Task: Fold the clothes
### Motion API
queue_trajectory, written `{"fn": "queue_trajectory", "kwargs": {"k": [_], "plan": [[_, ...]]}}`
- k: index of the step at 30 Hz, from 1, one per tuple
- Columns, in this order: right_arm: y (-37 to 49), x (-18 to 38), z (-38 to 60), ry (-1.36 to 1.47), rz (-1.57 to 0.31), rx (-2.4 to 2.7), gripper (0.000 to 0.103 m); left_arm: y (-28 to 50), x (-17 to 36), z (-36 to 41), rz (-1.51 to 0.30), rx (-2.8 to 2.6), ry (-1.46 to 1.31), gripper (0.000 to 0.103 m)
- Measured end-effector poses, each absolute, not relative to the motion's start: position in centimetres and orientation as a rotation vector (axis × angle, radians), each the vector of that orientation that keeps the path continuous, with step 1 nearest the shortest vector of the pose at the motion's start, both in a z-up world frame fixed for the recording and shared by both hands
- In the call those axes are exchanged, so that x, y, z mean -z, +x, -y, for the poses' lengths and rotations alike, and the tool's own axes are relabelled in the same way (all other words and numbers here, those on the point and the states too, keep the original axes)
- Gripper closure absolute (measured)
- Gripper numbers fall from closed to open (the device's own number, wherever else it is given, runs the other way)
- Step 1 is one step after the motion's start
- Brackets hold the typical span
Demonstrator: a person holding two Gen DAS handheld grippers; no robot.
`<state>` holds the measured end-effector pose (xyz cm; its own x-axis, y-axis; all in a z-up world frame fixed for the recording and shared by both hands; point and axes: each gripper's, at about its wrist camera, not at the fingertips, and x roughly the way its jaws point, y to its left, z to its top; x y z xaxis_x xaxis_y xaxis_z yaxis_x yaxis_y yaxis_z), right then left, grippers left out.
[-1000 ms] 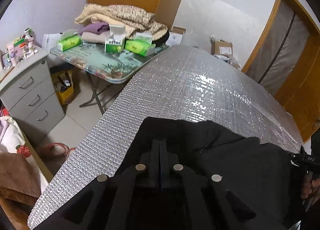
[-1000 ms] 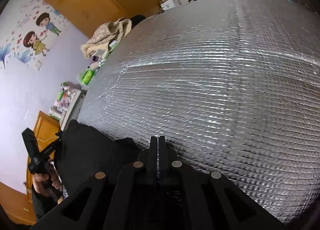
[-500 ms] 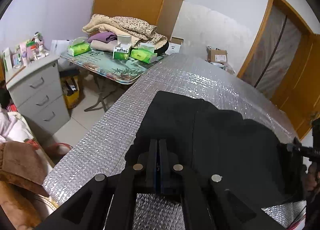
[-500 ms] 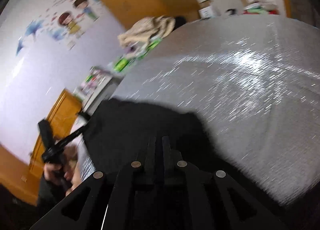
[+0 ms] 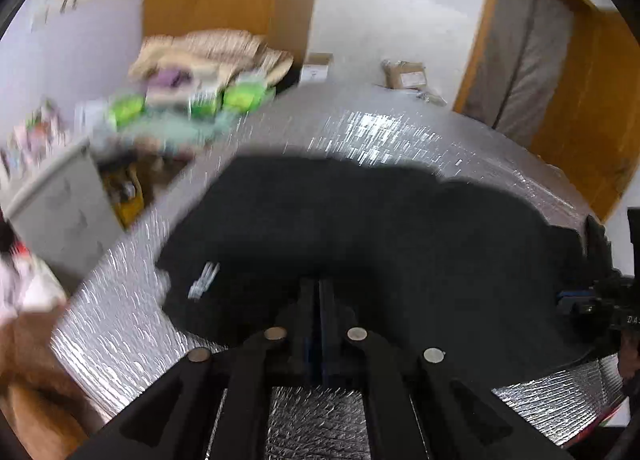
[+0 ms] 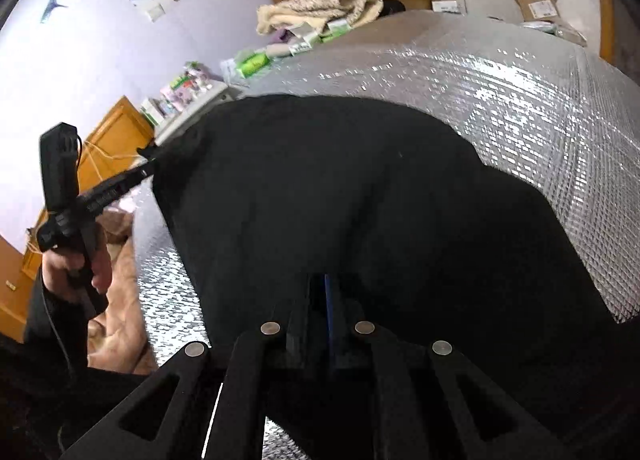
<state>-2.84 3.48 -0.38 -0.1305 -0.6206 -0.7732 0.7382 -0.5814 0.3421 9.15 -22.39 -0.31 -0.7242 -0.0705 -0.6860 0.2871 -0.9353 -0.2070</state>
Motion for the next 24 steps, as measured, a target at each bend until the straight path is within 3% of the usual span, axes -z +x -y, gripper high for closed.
{"fn": "queue_trajectory", "kwargs": {"k": [2,12,18,24], "plan": [[-3.1,0.5,-3.7,1.193,-0.134,1.853,0.096,9.9,0.5,23.4,-0.565,2.72,1.049,0.102],[-4.2,-0.4,-4.1,1.19,-0.012,1.908,0.093,8.8,-1.9,20.1,-0.519,2.827,0.984,0.101],[-6.1,0.5,-3.1,1.257,0.047,1.946,0.096,6.0,0.2,17.2,-0.498,2.844,1.152,0.101],[-5.3,-0.5,-5.9,1.231,0.082,1.996,0.094,6.0,0.1,16.4,-0.497,2.892,1.143,0.101]]}}
